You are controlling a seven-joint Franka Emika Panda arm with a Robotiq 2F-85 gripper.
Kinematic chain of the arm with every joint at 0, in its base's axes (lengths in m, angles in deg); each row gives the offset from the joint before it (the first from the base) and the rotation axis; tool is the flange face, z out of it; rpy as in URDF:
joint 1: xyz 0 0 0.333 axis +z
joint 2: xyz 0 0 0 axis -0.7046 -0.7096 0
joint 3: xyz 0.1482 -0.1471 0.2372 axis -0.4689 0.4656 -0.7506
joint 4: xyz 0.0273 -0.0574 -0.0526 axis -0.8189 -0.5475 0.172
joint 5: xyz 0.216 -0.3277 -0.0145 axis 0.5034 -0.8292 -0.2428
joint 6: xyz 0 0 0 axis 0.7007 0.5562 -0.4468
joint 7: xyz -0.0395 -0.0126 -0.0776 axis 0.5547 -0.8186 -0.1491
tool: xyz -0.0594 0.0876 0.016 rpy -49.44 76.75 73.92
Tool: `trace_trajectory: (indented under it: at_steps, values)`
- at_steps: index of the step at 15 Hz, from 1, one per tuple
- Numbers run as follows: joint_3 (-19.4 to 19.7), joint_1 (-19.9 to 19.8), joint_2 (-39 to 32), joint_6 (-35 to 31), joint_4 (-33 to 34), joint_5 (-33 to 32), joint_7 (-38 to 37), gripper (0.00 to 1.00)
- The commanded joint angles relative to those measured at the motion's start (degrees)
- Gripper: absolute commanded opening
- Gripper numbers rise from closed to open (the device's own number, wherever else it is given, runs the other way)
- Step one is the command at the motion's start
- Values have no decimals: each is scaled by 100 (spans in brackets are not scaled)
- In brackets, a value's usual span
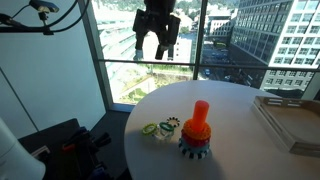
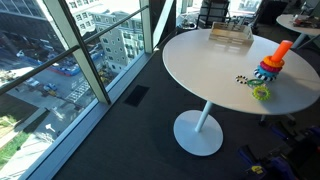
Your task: Take the orange ring off the stack and put it on the table
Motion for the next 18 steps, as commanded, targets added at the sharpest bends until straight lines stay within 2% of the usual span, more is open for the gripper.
trace_trajectory:
  at_steps: [1, 4, 12, 18]
  values:
    - [-236, -122, 238, -466, -407, -184, -769, 100]
    - [-287, -147, 414, -1025, -869, -88, -1274, 100]
    - [-519, -356, 839, -3052, -2448, -260, -2821, 100]
    - [-710, -588, 637, -3939, -2782, -548, -3789, 100]
